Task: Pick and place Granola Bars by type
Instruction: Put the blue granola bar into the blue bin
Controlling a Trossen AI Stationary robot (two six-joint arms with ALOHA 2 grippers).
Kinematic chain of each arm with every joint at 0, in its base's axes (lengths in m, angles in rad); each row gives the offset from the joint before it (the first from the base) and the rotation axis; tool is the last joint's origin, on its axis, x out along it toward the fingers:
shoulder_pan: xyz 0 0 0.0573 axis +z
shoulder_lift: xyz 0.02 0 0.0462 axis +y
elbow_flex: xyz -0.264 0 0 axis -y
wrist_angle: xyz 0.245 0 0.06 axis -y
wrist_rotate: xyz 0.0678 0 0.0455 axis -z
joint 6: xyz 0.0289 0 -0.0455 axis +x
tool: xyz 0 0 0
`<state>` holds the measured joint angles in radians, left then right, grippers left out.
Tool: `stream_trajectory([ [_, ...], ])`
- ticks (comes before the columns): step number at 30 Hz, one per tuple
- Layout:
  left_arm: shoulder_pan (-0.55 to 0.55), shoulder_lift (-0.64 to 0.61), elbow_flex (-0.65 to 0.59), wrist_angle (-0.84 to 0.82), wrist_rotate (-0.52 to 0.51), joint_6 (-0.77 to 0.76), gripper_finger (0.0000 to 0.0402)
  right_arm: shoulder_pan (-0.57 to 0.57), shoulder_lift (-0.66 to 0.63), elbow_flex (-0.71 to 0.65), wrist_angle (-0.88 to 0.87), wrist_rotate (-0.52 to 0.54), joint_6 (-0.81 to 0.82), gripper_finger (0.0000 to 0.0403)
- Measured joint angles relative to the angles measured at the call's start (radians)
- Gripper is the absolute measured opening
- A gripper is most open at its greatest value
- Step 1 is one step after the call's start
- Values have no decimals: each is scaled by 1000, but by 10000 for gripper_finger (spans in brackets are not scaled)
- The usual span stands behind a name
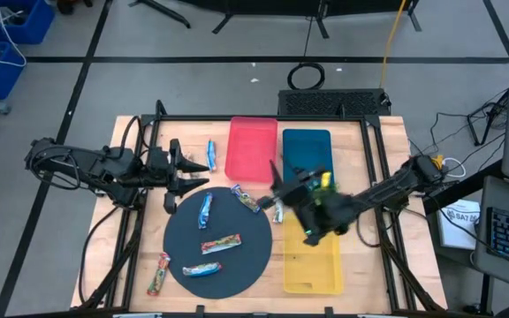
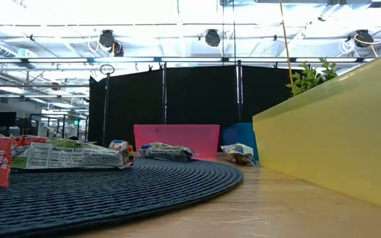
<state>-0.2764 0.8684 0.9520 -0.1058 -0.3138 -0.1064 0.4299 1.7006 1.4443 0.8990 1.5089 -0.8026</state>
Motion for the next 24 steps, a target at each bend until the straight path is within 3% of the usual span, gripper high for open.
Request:
stream_trajectory([
  [3, 0, 0, 0, 8, 1, -5, 149, 31, -58, 0, -19, -70, 101, 116],
  [6, 0, 0, 0, 26, 22, -9, 149, 66, -116, 0, -175, -212, 179, 116],
  [8, 0, 0, 0, 52, 72, -13, 149, 79, -166, 0, -356, -403, 277, 113],
  [12, -1, 0, 0, 130, 179, -22, 149, 21, -246, 0, -617, -923, 647, 101],
  [14, -1, 0, 0, 173, 192, -57, 149, -10, -270, 0, -693, -1046, 761, 95],
  [16, -2, 0, 0, 202, 190, -102, 149, -24, -287, 0, -786, -1015, 833, 89],
  [19, -4, 0, 0, 214, 183, -135, 149, -23, -307, 1, -1002, -741, 1021, 80],
  [21, -5, 0, 0, 211, 174, -138, 149, -29, -319, 1, -1165, -599, 1252, 77],
  [24, -5, 0, 0, 205, 132, -143, 149, -55, -323, 1, -1397, -565, 1609, 75],
])
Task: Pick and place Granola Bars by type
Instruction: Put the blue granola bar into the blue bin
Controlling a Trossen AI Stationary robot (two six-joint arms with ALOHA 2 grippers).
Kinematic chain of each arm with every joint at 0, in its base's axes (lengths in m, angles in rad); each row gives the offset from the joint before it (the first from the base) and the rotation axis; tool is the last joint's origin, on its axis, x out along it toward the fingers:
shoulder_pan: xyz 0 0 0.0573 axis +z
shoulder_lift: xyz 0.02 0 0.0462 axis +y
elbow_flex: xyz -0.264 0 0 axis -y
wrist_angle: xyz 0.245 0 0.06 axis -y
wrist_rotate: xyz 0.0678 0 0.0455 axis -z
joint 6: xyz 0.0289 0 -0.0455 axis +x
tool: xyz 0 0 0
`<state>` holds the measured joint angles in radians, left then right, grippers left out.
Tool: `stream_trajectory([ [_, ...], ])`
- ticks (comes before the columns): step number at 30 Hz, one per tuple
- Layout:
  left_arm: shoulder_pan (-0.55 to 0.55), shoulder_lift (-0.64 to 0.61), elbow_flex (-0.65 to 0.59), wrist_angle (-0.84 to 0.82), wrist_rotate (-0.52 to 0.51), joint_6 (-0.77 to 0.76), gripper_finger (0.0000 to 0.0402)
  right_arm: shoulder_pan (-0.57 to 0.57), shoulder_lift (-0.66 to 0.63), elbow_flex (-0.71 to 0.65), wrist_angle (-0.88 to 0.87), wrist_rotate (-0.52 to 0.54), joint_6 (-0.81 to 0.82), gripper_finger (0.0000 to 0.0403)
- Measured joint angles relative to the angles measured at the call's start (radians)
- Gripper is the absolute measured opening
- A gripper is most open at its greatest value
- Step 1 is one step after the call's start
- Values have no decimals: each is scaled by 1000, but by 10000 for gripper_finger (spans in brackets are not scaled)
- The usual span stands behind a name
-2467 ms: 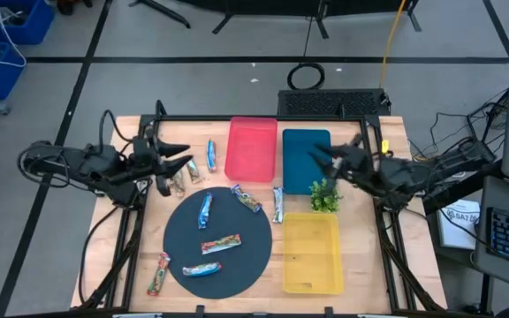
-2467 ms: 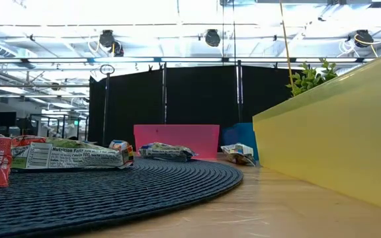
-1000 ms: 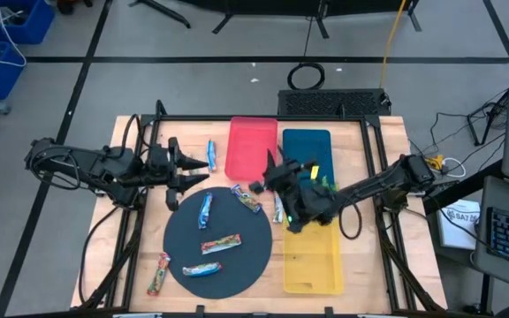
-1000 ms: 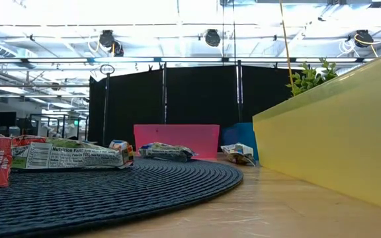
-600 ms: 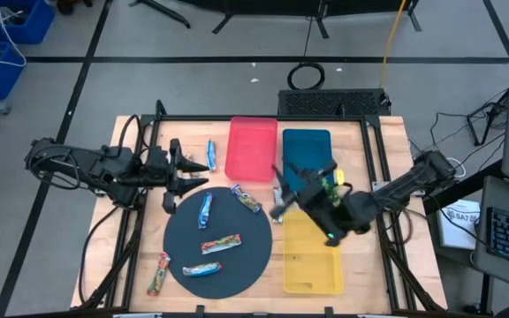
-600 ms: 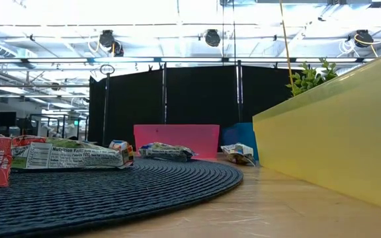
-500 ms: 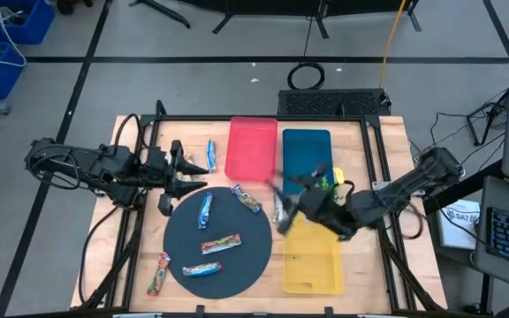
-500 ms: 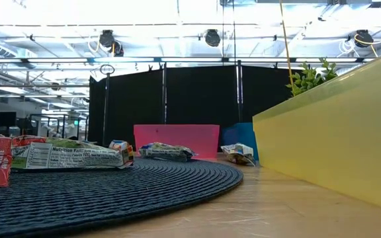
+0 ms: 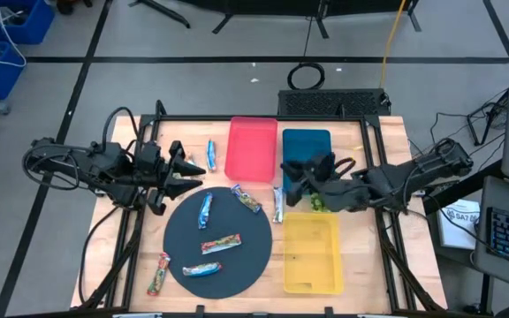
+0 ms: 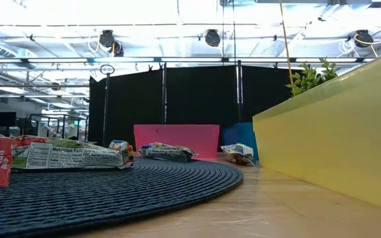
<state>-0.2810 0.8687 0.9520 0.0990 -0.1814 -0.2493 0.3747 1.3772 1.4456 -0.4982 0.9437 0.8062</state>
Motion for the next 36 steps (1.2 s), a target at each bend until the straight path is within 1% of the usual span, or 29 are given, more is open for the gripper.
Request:
stream_trajectory([
  [2, 0, 0, 0, 2, -12, 1, 149, -26, 15, 0, -145, -75, 198, 75],
  [5, 0, 0, 0, 6, -32, 3, 149, -84, 68, 0, -314, -245, 441, 75],
  [7, 0, 0, 0, 6, -34, 2, 149, -119, 112, -1, -382, -325, 532, 75],
  [9, 0, 0, 0, 7, -33, 2, 149, -142, 156, -1, -402, -361, 591, 75],
  [13, 0, 0, 0, 3, -16, 0, 149, -183, 244, -1, -377, -374, 660, 80],
  [16, 0, 0, 0, 2, 26, -1, 149, -209, 304, -1, -345, -404, 674, 97],
  [21, 0, 0, 0, 2, 98, -4, 149, -235, 377, -1, -277, -501, 653, 155],
  [25, 0, 0, 0, 1, 137, -4, 149, -241, 410, -1, -274, -522, 700, 208],
  [28, 0, 0, 0, 1, 147, -4, 149, -246, 436, -1, -282, -561, 728, 233],
  [32, 0, 0, 0, 1, 155, 5, 149, -266, 479, -1, -286, -651, 726, 236],
  [36, 0, 0, 0, 2, 155, 9, 149, -272, 502, -1, -302, -660, 726, 218],
])
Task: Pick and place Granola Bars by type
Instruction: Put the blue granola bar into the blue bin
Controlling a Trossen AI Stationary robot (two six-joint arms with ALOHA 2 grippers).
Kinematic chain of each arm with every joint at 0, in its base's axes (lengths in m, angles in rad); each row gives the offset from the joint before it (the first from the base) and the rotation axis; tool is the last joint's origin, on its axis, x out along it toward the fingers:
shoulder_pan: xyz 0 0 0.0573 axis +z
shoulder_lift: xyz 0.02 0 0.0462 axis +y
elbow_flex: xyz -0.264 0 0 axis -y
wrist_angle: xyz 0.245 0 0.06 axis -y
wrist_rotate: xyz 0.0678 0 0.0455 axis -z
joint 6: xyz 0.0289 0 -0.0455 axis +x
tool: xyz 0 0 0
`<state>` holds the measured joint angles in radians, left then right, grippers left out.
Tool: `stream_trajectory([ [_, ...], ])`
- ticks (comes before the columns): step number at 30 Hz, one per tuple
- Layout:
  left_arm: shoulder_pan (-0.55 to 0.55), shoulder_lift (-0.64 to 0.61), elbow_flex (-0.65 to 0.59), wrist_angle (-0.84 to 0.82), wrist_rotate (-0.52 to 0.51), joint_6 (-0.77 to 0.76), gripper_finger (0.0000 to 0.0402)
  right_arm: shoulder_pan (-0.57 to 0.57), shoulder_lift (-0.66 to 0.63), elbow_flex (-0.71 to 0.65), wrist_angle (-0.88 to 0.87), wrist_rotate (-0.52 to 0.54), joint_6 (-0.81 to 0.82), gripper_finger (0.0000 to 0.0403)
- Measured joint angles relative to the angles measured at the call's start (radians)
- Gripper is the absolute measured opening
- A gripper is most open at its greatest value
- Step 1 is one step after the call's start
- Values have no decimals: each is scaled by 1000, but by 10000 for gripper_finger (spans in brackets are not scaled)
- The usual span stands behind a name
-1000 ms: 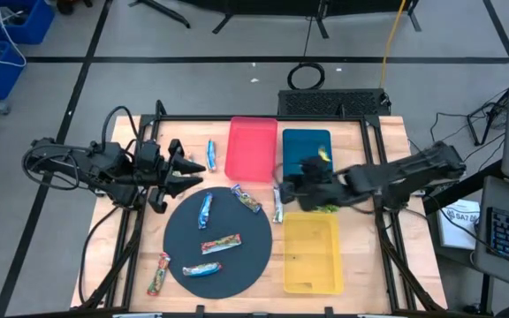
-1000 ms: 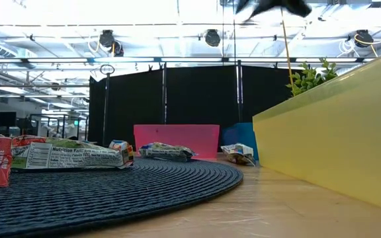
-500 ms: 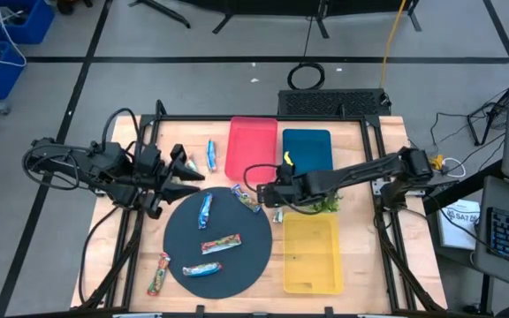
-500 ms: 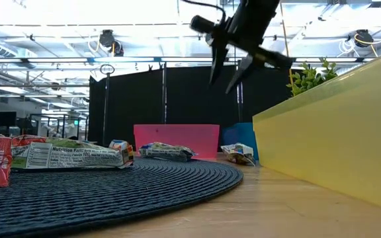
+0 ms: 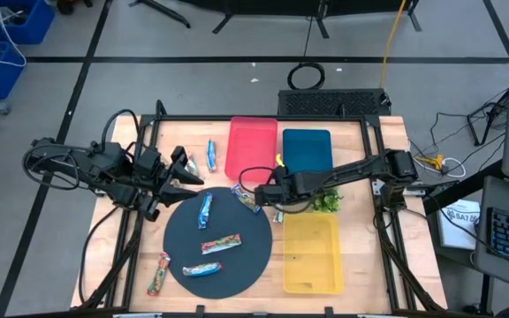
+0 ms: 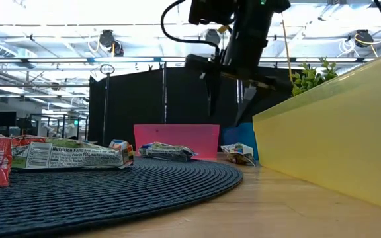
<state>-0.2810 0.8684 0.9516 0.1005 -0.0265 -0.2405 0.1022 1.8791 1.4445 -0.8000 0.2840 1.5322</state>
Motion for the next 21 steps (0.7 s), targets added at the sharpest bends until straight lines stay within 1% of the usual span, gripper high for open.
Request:
stream_trajectory([
  [4, 0, 0, 0, 0, 1, -1, 149, 0, 1, -5, -49, -2, 14, 200],
  [7, 0, 0, 0, 0, 2, -5, 149, -1, 1, -30, -35, -21, 43, 190],
  [14, 0, 0, 0, 1, 4, -5, 149, 0, 1, -114, 94, -70, 80, 186],
  [17, 0, 0, 0, 1, 4, -6, 149, -1, 1, -139, 105, -103, 83, 186],
  [21, 0, 0, 0, 1, 4, -5, 149, -1, 1, -172, 135, -107, 82, 184],
])
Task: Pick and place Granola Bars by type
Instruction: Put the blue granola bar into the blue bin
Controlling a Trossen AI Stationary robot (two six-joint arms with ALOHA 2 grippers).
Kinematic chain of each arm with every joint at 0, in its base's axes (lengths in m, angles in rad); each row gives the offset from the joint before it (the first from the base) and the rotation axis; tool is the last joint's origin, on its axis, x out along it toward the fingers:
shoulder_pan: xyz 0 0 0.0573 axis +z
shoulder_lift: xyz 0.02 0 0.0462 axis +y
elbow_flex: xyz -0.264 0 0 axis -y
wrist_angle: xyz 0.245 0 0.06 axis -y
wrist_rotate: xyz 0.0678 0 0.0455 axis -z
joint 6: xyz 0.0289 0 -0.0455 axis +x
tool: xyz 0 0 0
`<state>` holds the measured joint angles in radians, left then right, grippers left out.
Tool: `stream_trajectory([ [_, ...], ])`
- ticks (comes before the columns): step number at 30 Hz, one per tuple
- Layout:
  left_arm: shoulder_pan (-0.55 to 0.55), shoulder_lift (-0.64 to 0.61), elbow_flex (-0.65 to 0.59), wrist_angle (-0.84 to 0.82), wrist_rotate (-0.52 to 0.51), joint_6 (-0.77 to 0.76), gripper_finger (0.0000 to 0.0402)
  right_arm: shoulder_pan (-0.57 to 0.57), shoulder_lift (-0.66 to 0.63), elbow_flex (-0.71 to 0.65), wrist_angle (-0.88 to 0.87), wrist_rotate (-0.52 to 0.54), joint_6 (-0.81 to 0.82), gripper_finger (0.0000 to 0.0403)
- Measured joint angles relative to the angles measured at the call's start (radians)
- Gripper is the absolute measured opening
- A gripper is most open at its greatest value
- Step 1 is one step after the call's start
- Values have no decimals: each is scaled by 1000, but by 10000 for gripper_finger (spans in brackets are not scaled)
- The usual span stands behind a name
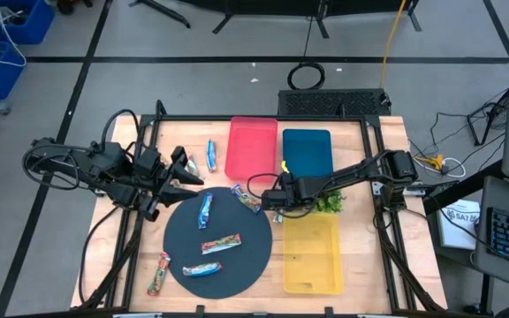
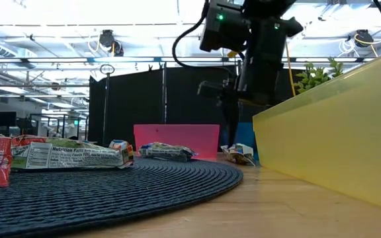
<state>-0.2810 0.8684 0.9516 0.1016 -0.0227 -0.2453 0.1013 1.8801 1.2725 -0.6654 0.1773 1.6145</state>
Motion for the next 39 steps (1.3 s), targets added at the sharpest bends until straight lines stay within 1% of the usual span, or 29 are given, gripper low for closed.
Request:
stream_trajectory([
  [5, 0, 0, 0, 1, 0, 4, 149, -3, 4, -2, 17, -23, -12, 165],
  [9, 0, 0, 0, 2, 0, 4, 149, -14, 20, -2, 48, -49, -37, 137],
  [12, 0, 0, 0, 5, 0, 4, 149, -23, 30, -2, 105, -60, -62, 100],
  [17, 0, -4, 0, 6, 5, 3, 149, -42, 26, -2, 146, -52, -102, 24],
  [24, 0, -8, 0, 6, 6, 4, 149, -50, -38, 24, 133, -73, -113, 17],
  [27, 0, -8, 0, 6, 5, 8, 149, -48, -94, 35, 133, -73, -120, 16],
  [29, 0, -8, 0, 6, 5, 9, 149, -48, -138, 42, 133, -62, -156, 14],
  [32, 0, -8, 0, 6, 5, 11, 149, -47, -212, 43, 127, -9, -289, 14],
  [35, 0, -8, 0, 4, 5, 11, 149, -72, -285, 43, 79, 53, -494, 12],
  [37, 0, -8, 0, -5, 4, 11, 149, -109, -324, 44, 11, 80, -586, 12],
  [39, 1, -5, 0, -9, -3, 11, 149, -159, -348, 45, -85, 83, -651, 12],
])
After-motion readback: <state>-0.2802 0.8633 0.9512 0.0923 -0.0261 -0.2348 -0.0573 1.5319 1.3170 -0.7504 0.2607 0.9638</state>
